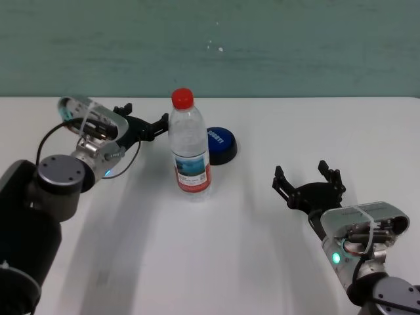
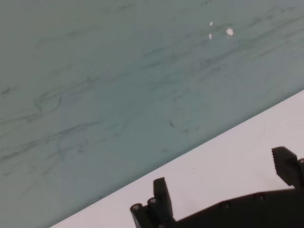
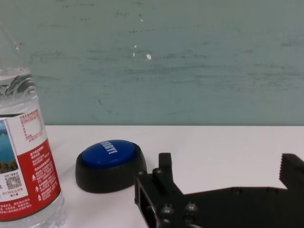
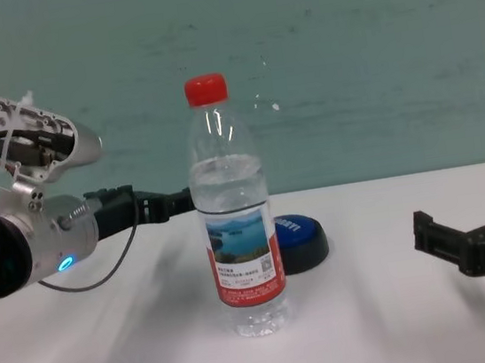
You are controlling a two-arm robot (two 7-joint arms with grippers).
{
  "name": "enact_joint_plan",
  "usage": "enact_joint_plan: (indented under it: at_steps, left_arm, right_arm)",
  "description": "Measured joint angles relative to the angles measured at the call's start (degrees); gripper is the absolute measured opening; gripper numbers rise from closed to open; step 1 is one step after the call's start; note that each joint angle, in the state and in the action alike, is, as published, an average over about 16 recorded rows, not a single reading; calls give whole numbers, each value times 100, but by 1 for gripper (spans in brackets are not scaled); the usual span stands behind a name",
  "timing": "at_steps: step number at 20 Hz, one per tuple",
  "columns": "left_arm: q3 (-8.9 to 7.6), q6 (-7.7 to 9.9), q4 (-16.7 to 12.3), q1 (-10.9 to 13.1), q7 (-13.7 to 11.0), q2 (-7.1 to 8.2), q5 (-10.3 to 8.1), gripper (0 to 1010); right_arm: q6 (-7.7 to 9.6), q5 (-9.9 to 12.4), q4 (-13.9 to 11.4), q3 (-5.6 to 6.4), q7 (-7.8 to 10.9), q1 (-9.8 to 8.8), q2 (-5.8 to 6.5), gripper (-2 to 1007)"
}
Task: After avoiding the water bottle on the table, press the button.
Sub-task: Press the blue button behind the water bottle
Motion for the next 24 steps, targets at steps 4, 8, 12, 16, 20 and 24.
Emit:
enact_joint_plan:
  at_steps: [4,8,12,16,20,24]
  left_arm:
    - [56,-51,56,-44,-60,5,-32,1004]
    - [110,-94,83,-70,-118,20,-66,1004]
    - [165,-125,98,-87,-165,33,-97,1004]
    - [212,-145,105,-99,-191,40,-120,1004]
    - [250,-156,125,-115,-198,36,-134,1004]
    - [280,-162,147,-133,-190,24,-139,1004]
  right_arm:
    - [0,0,0,0,0,0,0,1003]
    - [0,0,0,0,0,0,0,1003]
    - [0,0,0,0,0,0,0,1003]
    - [0,0,0,0,0,0,0,1003]
    - [0,0,0,0,0,0,0,1003]
    - [0,0,0,0,0,0,0,1003]
